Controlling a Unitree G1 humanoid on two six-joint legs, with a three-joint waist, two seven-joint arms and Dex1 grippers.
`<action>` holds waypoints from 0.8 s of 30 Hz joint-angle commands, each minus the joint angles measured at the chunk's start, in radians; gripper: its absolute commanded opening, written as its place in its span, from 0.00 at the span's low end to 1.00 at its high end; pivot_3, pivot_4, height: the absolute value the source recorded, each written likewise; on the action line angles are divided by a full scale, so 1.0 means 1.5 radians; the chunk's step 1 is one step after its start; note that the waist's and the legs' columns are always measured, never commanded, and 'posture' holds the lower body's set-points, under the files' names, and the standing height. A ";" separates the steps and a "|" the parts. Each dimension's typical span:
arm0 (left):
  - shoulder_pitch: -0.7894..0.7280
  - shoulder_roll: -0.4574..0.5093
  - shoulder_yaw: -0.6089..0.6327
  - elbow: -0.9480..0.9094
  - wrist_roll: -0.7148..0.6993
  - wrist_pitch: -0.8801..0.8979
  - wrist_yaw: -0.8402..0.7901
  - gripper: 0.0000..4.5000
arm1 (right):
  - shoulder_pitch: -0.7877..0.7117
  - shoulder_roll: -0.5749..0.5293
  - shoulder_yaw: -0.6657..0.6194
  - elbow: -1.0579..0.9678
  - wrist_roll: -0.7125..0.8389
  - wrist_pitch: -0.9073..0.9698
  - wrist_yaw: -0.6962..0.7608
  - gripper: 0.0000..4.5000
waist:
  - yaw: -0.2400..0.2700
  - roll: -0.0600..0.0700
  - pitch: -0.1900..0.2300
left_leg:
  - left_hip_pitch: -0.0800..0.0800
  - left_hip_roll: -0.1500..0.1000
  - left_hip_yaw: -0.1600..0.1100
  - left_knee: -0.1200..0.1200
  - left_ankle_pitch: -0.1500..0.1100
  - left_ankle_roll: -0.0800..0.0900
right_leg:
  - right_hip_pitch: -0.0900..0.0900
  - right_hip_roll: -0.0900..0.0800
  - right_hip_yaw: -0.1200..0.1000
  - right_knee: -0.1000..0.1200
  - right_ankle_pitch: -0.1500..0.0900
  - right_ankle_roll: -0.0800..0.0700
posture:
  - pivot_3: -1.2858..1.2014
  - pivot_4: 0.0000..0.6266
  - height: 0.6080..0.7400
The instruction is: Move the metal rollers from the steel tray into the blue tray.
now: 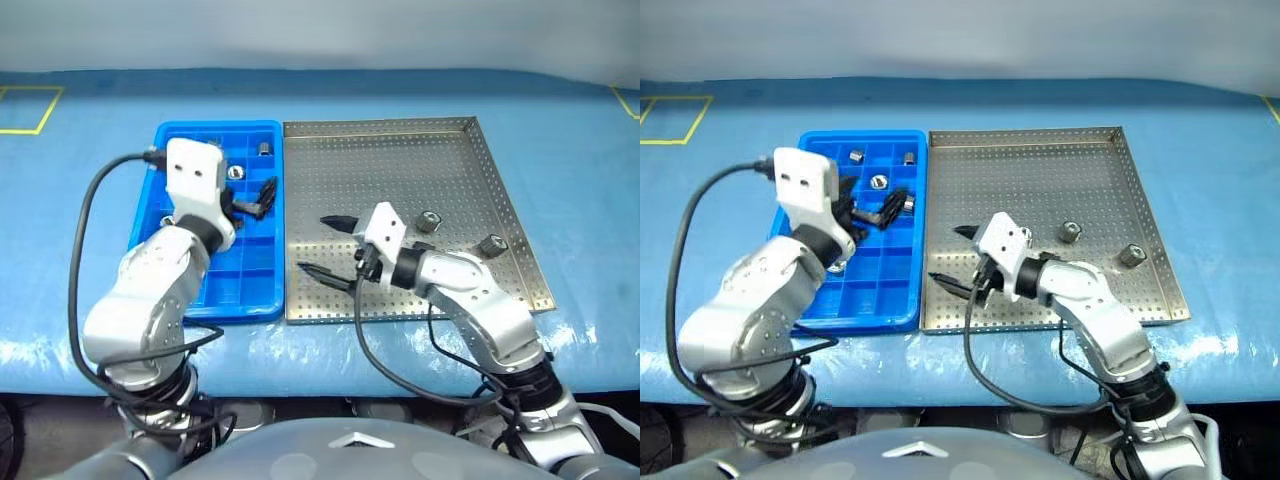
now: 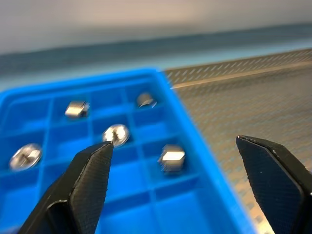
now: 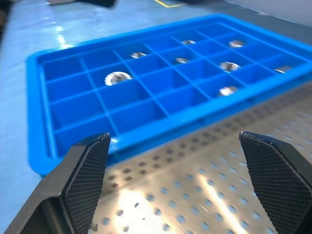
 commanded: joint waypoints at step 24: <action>-0.290 -0.022 -0.338 0.787 0.115 -0.470 -0.125 0.99 | 0.145 -0.014 -0.124 -0.098 0.010 0.032 -0.086 1.00 | -0.048 0.000 0.000 | 0.000 -0.001 0.002 0.000 -0.001 0.002 | -0.001 0.000 0.003 -0.001 0.000 0.000 | 0.45 0.24 1.00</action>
